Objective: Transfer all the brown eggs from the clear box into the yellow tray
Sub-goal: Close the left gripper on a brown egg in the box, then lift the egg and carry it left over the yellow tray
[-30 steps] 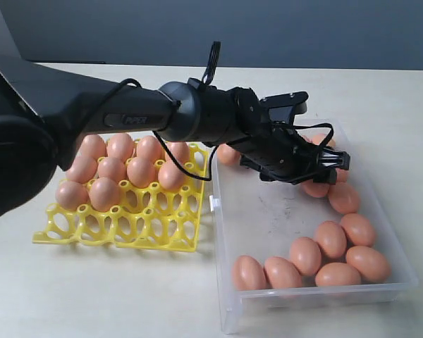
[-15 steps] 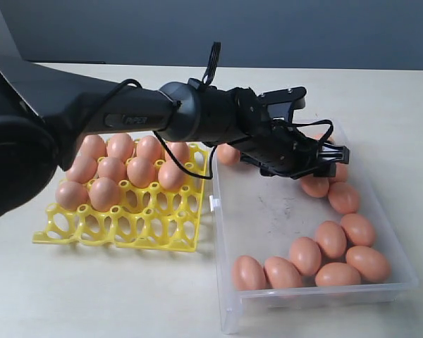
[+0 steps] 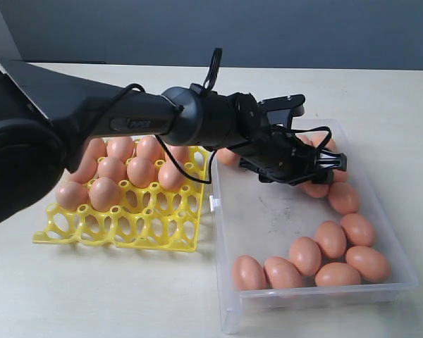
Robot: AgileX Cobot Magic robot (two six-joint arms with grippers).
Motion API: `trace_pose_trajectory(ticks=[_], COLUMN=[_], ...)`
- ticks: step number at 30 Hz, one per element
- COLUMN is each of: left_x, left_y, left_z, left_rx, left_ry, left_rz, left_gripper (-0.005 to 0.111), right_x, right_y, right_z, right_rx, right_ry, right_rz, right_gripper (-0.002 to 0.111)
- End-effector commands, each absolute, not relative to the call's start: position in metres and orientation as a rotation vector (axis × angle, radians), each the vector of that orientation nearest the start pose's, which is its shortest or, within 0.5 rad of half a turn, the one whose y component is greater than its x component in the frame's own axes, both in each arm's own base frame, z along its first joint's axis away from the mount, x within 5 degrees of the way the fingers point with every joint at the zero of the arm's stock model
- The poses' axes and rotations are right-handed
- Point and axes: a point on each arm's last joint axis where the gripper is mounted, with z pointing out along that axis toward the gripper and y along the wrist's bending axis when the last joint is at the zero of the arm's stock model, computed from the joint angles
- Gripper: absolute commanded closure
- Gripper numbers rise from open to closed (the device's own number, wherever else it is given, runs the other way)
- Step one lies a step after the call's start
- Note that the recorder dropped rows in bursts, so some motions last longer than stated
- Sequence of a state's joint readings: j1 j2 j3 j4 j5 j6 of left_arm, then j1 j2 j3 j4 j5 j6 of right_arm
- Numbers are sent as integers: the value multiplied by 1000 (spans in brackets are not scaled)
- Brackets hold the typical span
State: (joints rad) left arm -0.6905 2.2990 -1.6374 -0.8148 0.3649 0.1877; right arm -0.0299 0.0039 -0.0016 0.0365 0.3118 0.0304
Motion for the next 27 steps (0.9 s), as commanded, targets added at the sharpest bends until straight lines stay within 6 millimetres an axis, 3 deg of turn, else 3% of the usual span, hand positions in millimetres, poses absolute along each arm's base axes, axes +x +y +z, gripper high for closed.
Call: trace_pose_trajectory(ticks=[1, 7, 9, 16, 21, 24, 27], left_x=[369, 371, 371, 371, 375, 369, 357], left_y=[-337, -337, -337, -337, -332, -320, -304], left_z=[112, 112, 112, 115, 147, 190, 217], left_rx=[221, 220, 219, 256, 382, 466, 448], left_ry=[2584, 2575, 2573, 2563, 2424, 2290, 2194], left_rz=[-875, -869, -868, -849, -755, -687, -658], left_gripper=[40, 41, 48, 107, 106, 106, 106], right_x=[54, 54, 54, 54, 54, 54, 54], right_y=[-1, -1, -1, -1, -1, -1, -1], right_z=[186, 186, 186, 186, 186, 186, 186], right_rx=[72, 72, 72, 72, 72, 72, 72], right_ry=[1787, 1787, 1787, 1787, 1787, 1787, 1787], right_rz=[31, 31, 31, 31, 31, 31, 31], right_gripper=[109, 109, 109, 109, 109, 109, 109])
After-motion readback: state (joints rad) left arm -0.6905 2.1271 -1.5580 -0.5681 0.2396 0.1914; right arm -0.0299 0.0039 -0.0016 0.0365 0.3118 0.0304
